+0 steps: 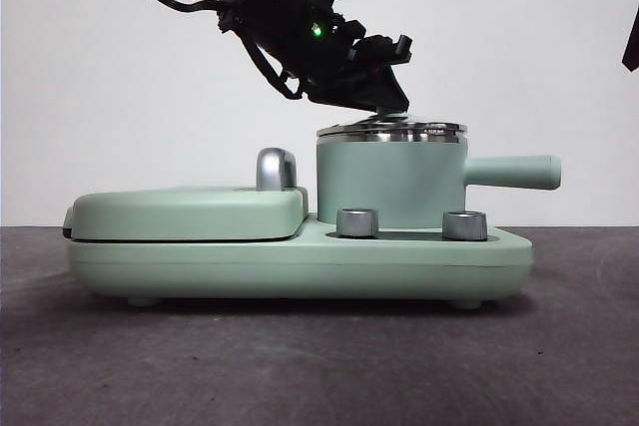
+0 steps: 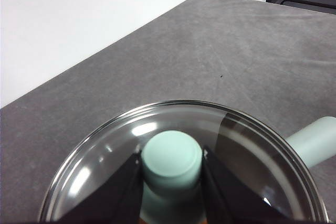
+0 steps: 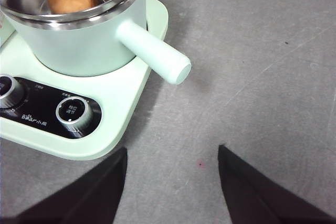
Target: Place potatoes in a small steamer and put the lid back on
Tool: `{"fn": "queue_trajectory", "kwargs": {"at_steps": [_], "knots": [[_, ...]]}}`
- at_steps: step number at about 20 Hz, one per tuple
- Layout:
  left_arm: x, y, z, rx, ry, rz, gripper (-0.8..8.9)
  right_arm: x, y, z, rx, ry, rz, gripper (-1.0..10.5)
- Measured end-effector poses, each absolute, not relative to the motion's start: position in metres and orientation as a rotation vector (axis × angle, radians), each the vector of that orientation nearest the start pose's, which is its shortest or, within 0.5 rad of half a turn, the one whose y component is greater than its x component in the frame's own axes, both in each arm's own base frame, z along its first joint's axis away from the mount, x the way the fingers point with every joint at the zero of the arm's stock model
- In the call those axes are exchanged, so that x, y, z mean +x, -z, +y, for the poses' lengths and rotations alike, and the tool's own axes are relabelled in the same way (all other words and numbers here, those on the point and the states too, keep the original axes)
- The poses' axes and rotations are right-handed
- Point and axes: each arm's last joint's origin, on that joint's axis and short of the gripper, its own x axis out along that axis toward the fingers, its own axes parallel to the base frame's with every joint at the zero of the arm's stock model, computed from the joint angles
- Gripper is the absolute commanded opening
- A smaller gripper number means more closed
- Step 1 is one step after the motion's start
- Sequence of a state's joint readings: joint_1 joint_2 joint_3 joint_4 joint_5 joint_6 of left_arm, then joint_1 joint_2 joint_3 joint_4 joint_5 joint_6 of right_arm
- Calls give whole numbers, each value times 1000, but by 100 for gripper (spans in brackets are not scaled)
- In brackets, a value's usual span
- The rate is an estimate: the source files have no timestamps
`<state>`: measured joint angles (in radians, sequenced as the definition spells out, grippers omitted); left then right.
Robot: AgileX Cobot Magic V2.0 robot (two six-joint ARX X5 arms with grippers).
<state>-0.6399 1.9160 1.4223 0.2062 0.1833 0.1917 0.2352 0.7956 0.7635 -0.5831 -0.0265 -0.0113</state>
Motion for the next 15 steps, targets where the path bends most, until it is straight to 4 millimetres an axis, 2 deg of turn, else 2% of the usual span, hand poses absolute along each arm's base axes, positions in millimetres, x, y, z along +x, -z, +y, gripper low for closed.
{"fn": "queue_trajectory", "kwargs": {"at_steps": [6, 7, 9, 10, 13, 15], "knots": [[356, -260, -272, 257, 846, 222, 15, 156, -288, 38, -75, -257, 612, 268], [356, -260, -272, 257, 846, 221, 62, 156, -288, 38, -75, -257, 612, 268], [356, -260, -272, 254, 844, 221, 236, 156, -288, 38, -75, -257, 612, 268], [356, -260, -272, 252, 839, 222, 276, 156, -288, 38, -75, -257, 612, 268], [355, -265, -270, 258, 797, 218, 281, 156, -288, 38, -75, -257, 612, 268], [349, -278, -265, 249, 790, 223, 281, 156, -288, 38, -75, -257, 612, 268]]}}
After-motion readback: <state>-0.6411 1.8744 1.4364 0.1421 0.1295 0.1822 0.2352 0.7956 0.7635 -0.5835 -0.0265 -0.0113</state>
